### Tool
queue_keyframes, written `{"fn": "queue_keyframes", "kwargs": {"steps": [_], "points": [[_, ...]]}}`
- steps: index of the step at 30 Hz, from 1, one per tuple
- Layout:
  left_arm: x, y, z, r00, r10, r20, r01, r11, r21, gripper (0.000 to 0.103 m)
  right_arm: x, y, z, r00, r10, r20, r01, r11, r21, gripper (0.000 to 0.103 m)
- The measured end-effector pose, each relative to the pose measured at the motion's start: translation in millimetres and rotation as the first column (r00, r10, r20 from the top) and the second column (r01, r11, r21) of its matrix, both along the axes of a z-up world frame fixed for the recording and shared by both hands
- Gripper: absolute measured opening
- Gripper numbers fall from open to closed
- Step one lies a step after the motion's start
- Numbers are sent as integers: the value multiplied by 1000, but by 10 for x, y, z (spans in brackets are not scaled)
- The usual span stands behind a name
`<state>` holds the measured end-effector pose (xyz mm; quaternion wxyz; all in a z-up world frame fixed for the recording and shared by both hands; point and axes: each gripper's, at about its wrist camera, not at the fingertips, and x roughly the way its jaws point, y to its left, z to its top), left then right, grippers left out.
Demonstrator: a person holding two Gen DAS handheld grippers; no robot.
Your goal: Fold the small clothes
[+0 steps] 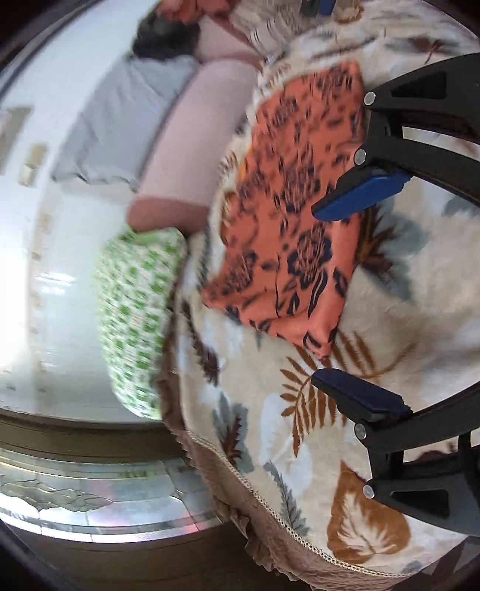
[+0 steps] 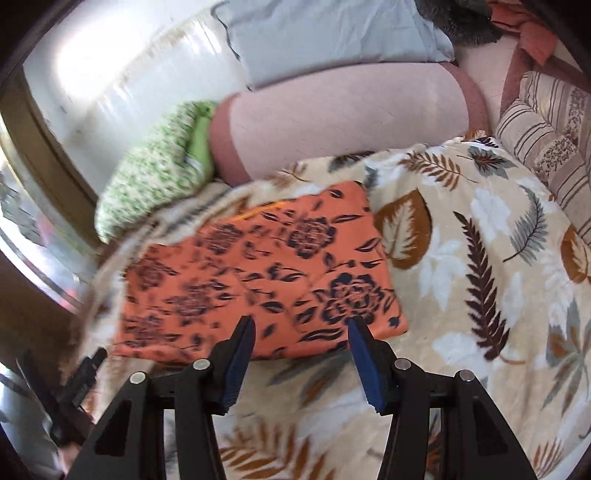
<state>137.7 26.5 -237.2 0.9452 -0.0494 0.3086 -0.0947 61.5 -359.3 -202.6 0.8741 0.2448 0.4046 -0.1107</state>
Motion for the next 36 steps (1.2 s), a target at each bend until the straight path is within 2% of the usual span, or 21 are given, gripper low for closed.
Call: {"fn": "queue_keyframes", "kwargs": {"steps": [3, 6, 11, 15, 20, 23, 26, 32, 36], "points": [[-202, -4, 141, 999, -25, 25, 25, 1000, -5, 84, -155, 98, 15, 998, -14, 59, 10, 997, 71, 56], [-287, -76, 304, 997, -27, 68, 27, 1000, 2, 92, -247, 283, -93, 995, 4, 99, -11, 997, 73, 56], [-180, -286, 476, 994, 16, 109, -19, 1000, 25, 94, -232, 389, -342, 992, -4, 122, -10, 994, 108, 56], [49, -543, 524, 992, 22, 123, -28, 999, 42, 94, -142, 336, -330, 986, -3, 166, -7, 998, 64, 56], [310, -866, 451, 991, 14, 134, -25, 996, 84, 94, -1, 234, -341, 976, -23, 215, 19, 1000, 20, 60], [394, -962, 350, 991, 17, 135, -34, 992, 124, 94, 99, 178, -430, 979, -14, 203, 12, 1000, 11, 60], [489, -997, 240, 994, 23, 106, -36, 991, 126, 94, 207, 135, -545, 987, -14, 161, 12, 1000, 17, 60], [587, -963, 136, 996, 41, 80, -51, 991, 126, 94, 261, 180, -654, 988, -8, 152, 1, 999, 44, 60], [628, -910, 109, 996, 50, 69, -59, 991, 122, 94, 311, 304, -712, 989, 1, 146, -6, 1000, 31, 60]]}}
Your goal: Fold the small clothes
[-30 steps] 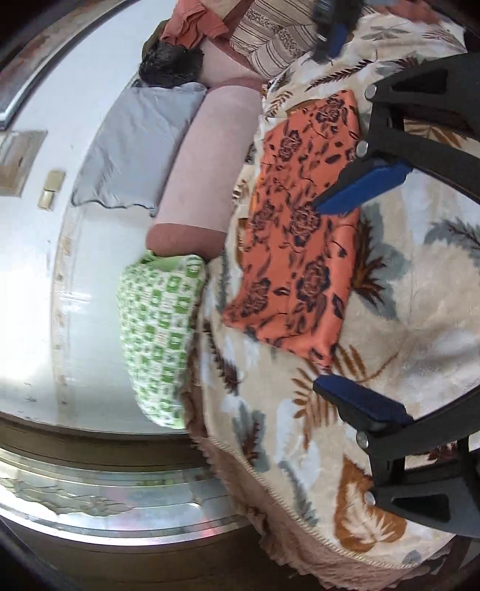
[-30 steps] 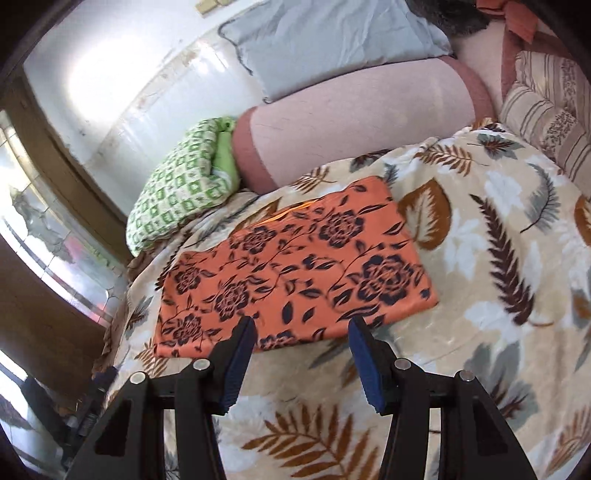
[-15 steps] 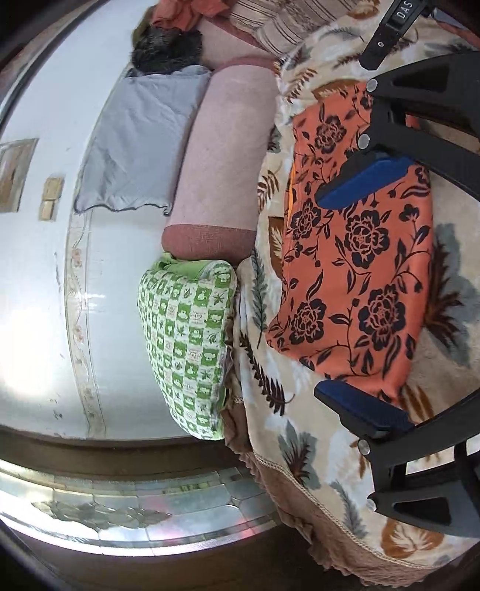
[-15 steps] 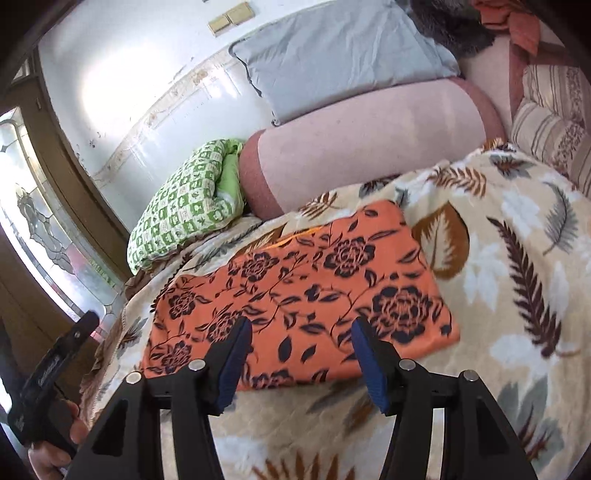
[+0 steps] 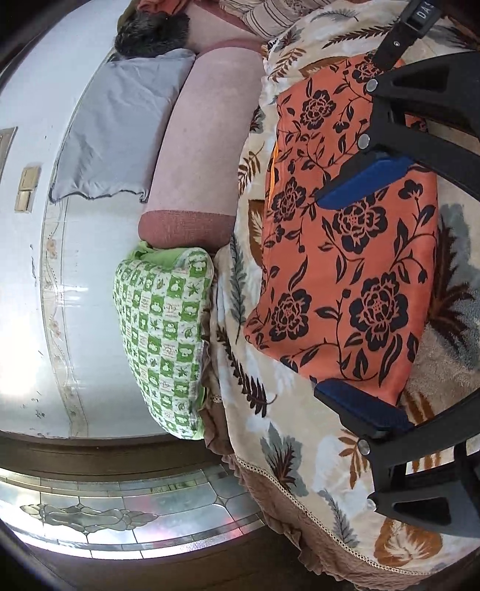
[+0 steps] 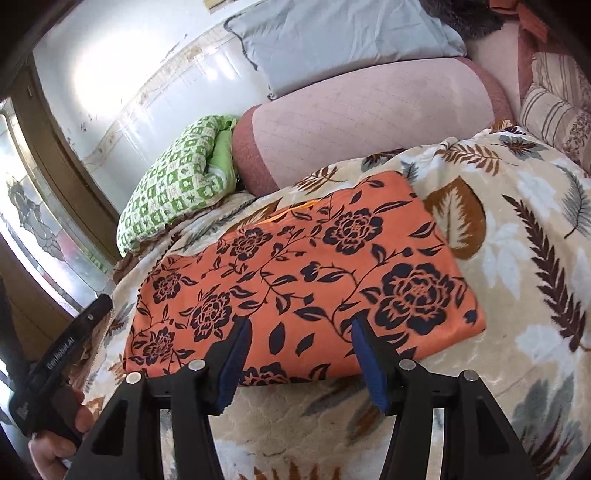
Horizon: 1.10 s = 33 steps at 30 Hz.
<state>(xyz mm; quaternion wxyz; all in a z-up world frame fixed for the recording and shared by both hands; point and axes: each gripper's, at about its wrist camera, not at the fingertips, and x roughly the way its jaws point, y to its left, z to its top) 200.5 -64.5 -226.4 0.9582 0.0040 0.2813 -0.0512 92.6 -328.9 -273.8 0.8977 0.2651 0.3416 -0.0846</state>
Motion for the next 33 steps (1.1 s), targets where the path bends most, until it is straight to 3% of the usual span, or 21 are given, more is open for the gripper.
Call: {"fn": "queue_keyframes", "kwargs": {"steps": [7, 15, 24, 27, 33], "points": [[81, 115, -72, 1000, 6, -16, -5, 999, 41, 94, 81, 45, -182, 999, -32, -23, 33, 998, 49, 60], [275, 275, -270, 996, 60, -67, -54, 994, 93, 94, 304, 106, -262, 999, -38, -26, 38, 999, -7, 60], [429, 295, -474, 988, 81, -128, -66, 991, 115, 94, 457, 143, -340, 999, 0, -54, 1, 1000, 21, 60], [421, 291, -540, 983, 68, -173, -53, 994, 91, 94, 447, 100, -354, 998, -4, -55, 6, 999, 42, 60], [296, 314, -761, 937, -43, -347, 8, 995, -100, 94, 484, 22, -424, 998, 24, -62, -19, 996, 86, 59]]}}
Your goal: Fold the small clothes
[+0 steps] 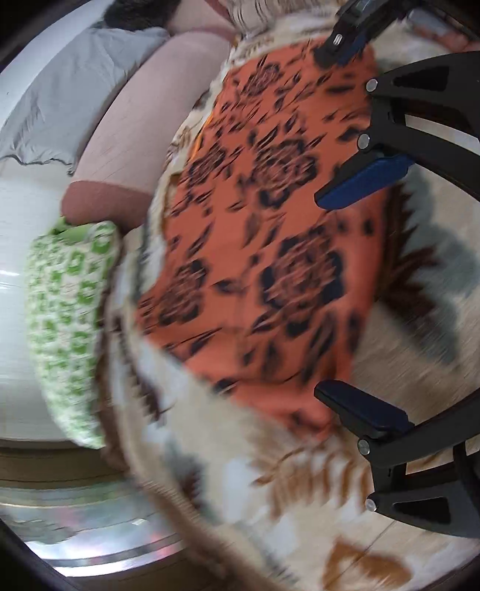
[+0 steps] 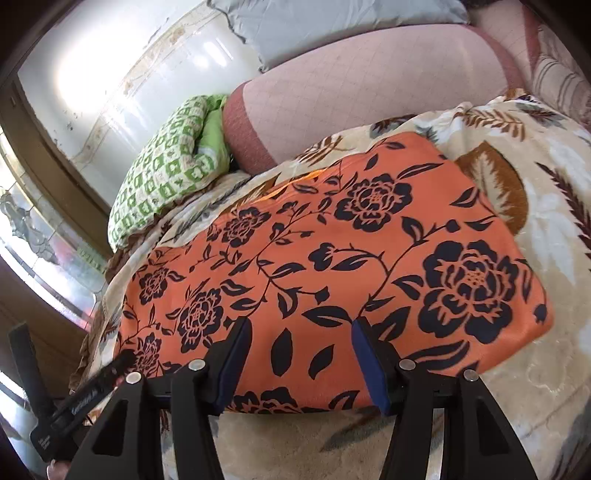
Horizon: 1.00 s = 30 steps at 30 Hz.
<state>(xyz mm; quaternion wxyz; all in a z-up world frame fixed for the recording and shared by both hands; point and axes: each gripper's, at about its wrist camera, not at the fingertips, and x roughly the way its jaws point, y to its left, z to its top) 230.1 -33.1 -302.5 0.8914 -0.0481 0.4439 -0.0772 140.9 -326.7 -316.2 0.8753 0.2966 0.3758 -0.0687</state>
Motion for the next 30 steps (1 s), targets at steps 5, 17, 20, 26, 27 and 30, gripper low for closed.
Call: {"fn": "queue_keyframes", "kwargs": {"steps": [5, 17, 20, 26, 27, 30], "points": [[-90, 42, -82, 1000, 3, -30, -4, 1000, -27, 94, 55, 11, -60, 999, 29, -27, -28, 999, 31, 57], [205, 407, 56, 987, 135, 87, -143, 985, 93, 94, 91, -140, -45, 1000, 7, -17, -6, 999, 42, 58], [416, 481, -157, 982, 186, 7, -183, 958, 220, 94, 29, -402, -29, 998, -65, -13, 65, 997, 52, 58], [413, 618, -93, 976, 218, -18, -213, 967, 136, 95, 66, -659, -191, 988, -120, -95, 132, 983, 126, 57], [361, 618, -14, 975, 219, 26, -220, 965, 141, 95, 57, -625, -142, 989, -125, -78, 133, 985, 106, 57], [248, 627, 107, 975, 212, 70, -219, 968, 126, 95, 21, -514, 16, 995, -102, -9, 102, 990, 99, 57]]}}
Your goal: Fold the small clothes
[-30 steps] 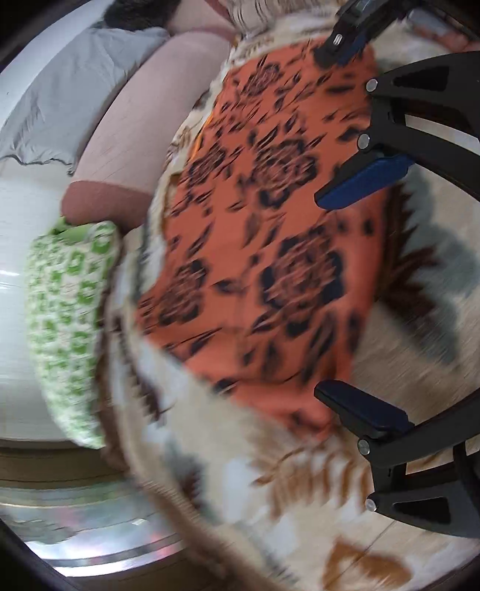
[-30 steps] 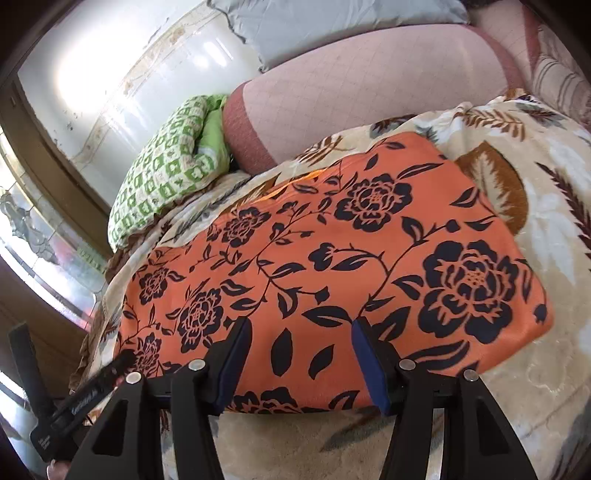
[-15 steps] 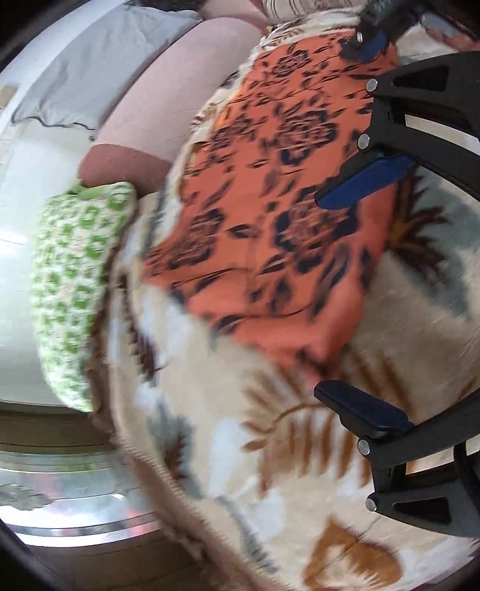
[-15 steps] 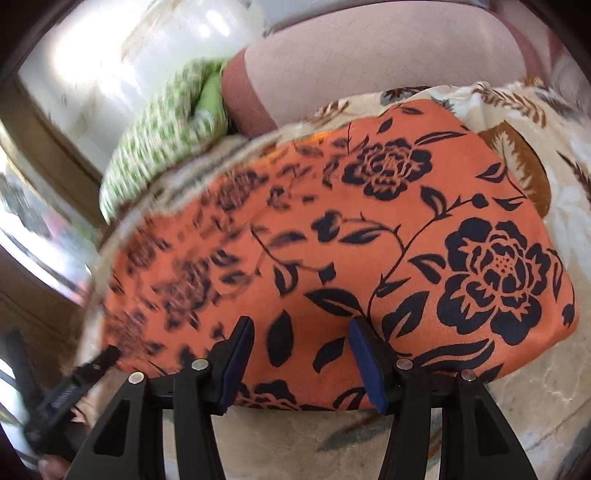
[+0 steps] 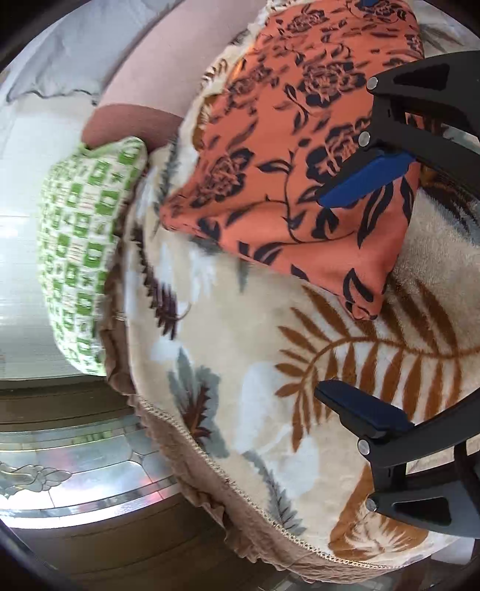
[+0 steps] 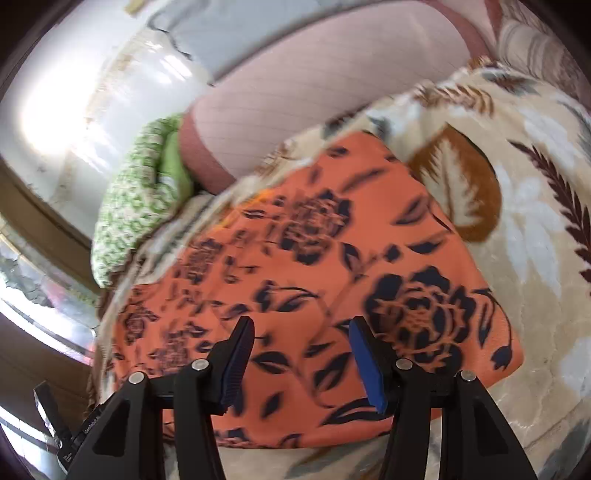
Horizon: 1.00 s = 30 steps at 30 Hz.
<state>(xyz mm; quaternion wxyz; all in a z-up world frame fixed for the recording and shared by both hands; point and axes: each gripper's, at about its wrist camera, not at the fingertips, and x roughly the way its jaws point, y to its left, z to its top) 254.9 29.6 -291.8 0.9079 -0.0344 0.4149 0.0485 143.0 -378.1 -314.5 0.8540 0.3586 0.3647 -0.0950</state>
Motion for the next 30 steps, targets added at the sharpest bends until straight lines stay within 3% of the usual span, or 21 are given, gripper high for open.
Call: {"fn": "queue_keyframes", "kwargs": {"steps": [4, 8, 13, 15, 16, 19, 20, 25, 28, 30], "points": [[-82, 52, -36, 999, -4, -41, 2, 999, -53, 95, -78, 162, 255, 995, 44, 94, -40, 998, -46, 57], [-239, 36, -108, 995, -72, -75, 61, 988, -138, 95, -108, 356, 248, 986, 116, 118, -125, 990, 72, 57], [-382, -38, -143, 981, -166, -95, 127, 936, -329, 94, -143, 561, 136, 978, 171, 117, -187, 972, 140, 58], [-402, -72, -149, 979, -183, -87, 139, 920, -367, 94, -124, 645, 55, 977, 188, 99, -203, 963, 178, 58], [-398, -91, -149, 979, -187, -84, 142, 914, -379, 92, -128, 679, 23, 975, 198, 100, -216, 954, 210, 58], [-352, -88, -153, 978, -197, -72, 146, 887, -438, 63, -198, 713, -52, 973, 206, 105, -227, 941, 253, 58], [-332, -85, -156, 977, -204, -68, 151, 879, -453, 58, -236, 682, -89, 975, 199, 97, -218, 939, 267, 58], [-221, -70, -154, 984, -173, -51, 129, 873, -470, 59, -342, 403, -371, 992, 102, 78, -127, 878, 461, 58], [-146, -25, -219, 984, -154, -87, 86, 849, -521, 84, -377, 204, -455, 999, 31, 45, -49, 872, 486, 58], [-88, -10, -279, 983, -139, -119, 52, 835, -547, 84, -401, 57, -554, 1000, -23, 13, 13, 851, 525, 60]]}}
